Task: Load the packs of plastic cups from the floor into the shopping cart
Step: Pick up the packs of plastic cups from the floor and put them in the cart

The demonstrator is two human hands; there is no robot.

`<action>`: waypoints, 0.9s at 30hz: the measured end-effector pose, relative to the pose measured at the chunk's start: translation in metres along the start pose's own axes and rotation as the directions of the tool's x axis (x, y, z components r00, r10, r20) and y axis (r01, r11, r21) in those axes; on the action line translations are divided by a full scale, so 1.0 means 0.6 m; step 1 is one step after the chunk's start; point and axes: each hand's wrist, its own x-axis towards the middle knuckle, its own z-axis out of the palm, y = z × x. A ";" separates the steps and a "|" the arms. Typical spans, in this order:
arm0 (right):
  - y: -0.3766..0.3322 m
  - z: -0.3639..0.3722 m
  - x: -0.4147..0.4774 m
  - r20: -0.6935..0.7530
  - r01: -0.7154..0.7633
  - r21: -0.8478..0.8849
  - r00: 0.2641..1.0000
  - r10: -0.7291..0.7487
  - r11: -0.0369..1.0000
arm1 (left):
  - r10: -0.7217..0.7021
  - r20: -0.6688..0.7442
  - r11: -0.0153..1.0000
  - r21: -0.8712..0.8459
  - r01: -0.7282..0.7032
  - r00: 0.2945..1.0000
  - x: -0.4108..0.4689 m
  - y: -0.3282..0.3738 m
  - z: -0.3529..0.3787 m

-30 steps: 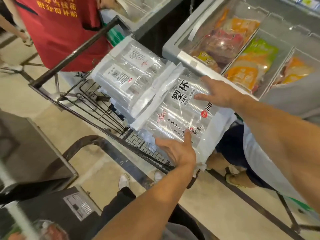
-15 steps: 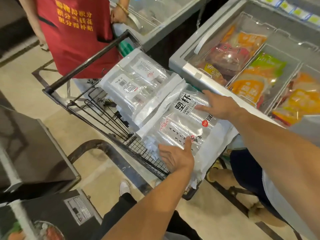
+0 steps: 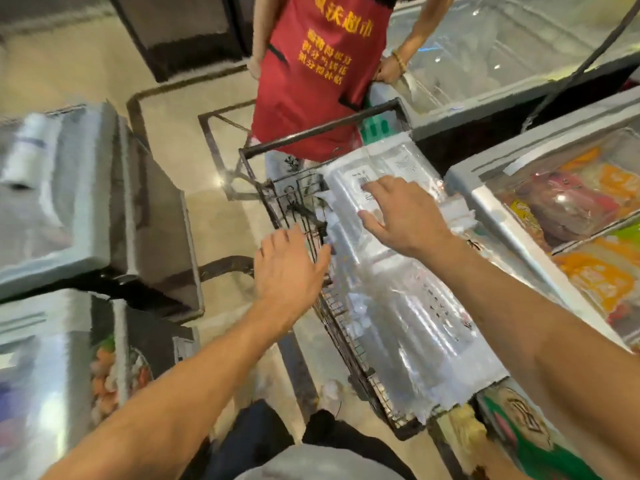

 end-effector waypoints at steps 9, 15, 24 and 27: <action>-0.359 -0.025 0.074 -0.102 0.421 0.038 0.904 -0.416 0.906 | -0.284 -0.219 0.903 0.267 0.337 0.933 -0.163 -0.303 -0.129; -0.615 -0.031 0.013 -0.092 0.621 0.058 0.783 -0.615 0.782 | -0.515 -0.341 0.793 0.160 0.588 0.787 -0.387 -0.462 -0.179; -0.966 -0.004 -0.217 -0.113 0.921 0.196 0.362 -0.925 0.337 | -0.840 -0.407 0.418 -0.066 0.906 0.358 -0.790 -0.544 -0.163; -1.064 -0.003 -0.296 -0.106 0.959 0.247 0.168 -0.980 0.138 | -0.901 -0.398 0.249 -0.145 0.958 0.174 -0.908 -0.537 -0.145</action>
